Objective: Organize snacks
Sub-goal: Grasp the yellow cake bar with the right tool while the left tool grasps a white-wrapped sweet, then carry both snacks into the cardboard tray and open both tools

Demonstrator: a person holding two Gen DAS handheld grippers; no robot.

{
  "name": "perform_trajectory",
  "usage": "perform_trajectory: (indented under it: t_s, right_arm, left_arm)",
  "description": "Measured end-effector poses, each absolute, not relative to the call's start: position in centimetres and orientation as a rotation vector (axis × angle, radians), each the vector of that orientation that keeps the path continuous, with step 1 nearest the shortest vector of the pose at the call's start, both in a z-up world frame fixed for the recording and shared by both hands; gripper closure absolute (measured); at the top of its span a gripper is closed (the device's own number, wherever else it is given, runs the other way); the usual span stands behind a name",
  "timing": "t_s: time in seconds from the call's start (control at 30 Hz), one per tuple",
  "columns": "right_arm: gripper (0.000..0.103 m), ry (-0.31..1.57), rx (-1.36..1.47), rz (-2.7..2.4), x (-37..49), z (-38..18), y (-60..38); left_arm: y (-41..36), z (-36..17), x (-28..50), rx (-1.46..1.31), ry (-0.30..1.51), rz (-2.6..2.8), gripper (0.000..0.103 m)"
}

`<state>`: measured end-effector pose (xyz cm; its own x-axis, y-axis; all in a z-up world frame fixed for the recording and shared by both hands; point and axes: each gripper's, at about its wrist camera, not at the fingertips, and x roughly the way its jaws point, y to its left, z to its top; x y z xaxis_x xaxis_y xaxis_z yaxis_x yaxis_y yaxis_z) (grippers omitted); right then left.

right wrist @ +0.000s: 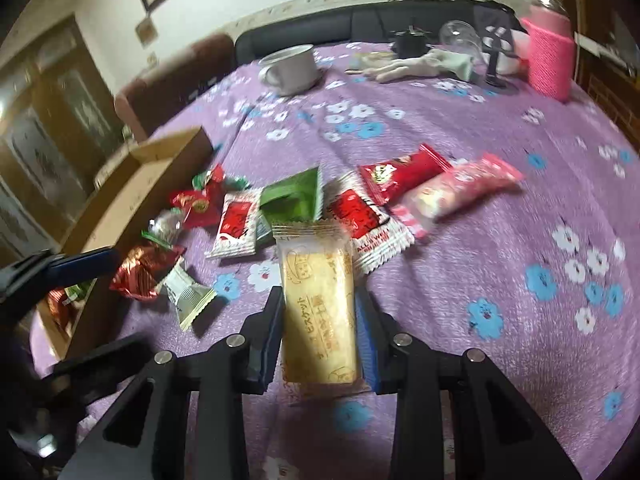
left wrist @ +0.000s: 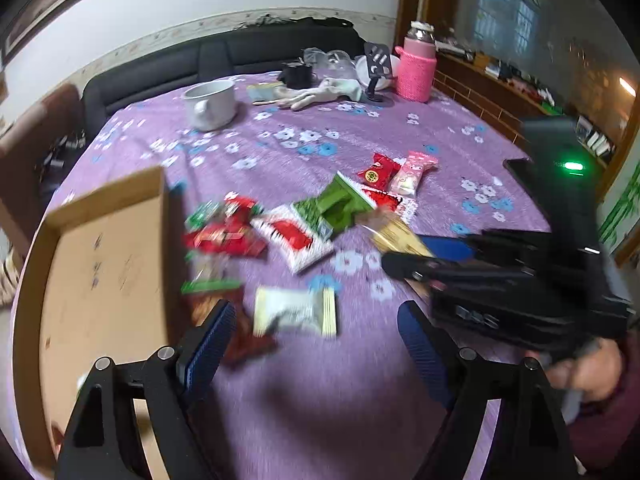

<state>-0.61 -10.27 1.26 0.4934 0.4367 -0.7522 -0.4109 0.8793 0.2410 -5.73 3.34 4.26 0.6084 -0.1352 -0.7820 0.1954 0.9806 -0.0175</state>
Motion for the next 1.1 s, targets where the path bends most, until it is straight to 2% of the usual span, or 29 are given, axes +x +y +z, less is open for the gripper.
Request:
perform_trajectory:
  t_s: [0.13, 0.2, 0.27, 0.33, 0.43, 0.63, 0.7, 0.77, 0.8, 0.93, 0.97, 1.1]
  right_arm:
    - [0.071, 0.914, 0.06, 0.523, -0.5, 1.2, -10.7]
    - [0.071, 0.915, 0.072, 0.527, -0.3, 1.2, -10.9]
    - [0.071, 0.918, 0.079, 0.528, -0.4, 1.3, -11.0]
    - [0.071, 0.919, 0.085, 0.526, -0.3, 1.3, -11.1]
    - [0.071, 0.915, 0.092, 0.519, -0.3, 1.3, -11.3]
    - [0.071, 0.916, 0.103, 0.508, -0.3, 1.3, -11.6]
    - [0.071, 0.913, 0.093, 0.505, -0.3, 1.3, -11.4]
    - [0.071, 0.911, 0.088, 0.503, -0.4, 1.3, -11.4]
    - [0.071, 0.91, 0.087, 0.503, -0.4, 1.3, -11.4]
    - [0.071, 0.91, 0.087, 0.504, -0.4, 1.3, -11.4]
    - [0.071, 0.911, 0.087, 0.503, -0.4, 1.3, -11.4]
    - [0.071, 0.91, 0.089, 0.504, -0.4, 1.3, -11.4]
  left_arm:
    - [2.5, 2.4, -3.1, 0.138, 0.945, -0.17, 0.02]
    - [2.4, 1.3, -2.6, 0.146, 0.99, -0.181, 0.055]
    - [2.6, 0.9, -2.6, 0.133, 0.999, -0.179, 0.081]
    - [2.7, 0.8, -2.7, 0.102, 1.001, -0.199, 0.091]
    - [2.5, 1.0, -3.5, 0.096, 0.997, -0.204, 0.095]
    - [3.2, 2.5, -5.3, 0.037, 0.972, -0.209, 0.093]
    - [3.6, 3.1, -6.2, 0.026, 0.966, -0.199, 0.077]
    - [3.5, 3.1, -6.7, 0.044, 0.951, -0.171, 0.037]
    - [3.3, 3.0, -6.9, 0.059, 0.944, -0.159, 0.033]
    - [2.0, 1.5, -6.7, 0.082, 0.981, -0.188, 0.033]
    - [1.6, 1.1, -6.7, 0.097, 0.986, -0.196, 0.048]
    - [1.3, 1.1, -7.2, 0.097, 0.955, -0.202, 0.063]
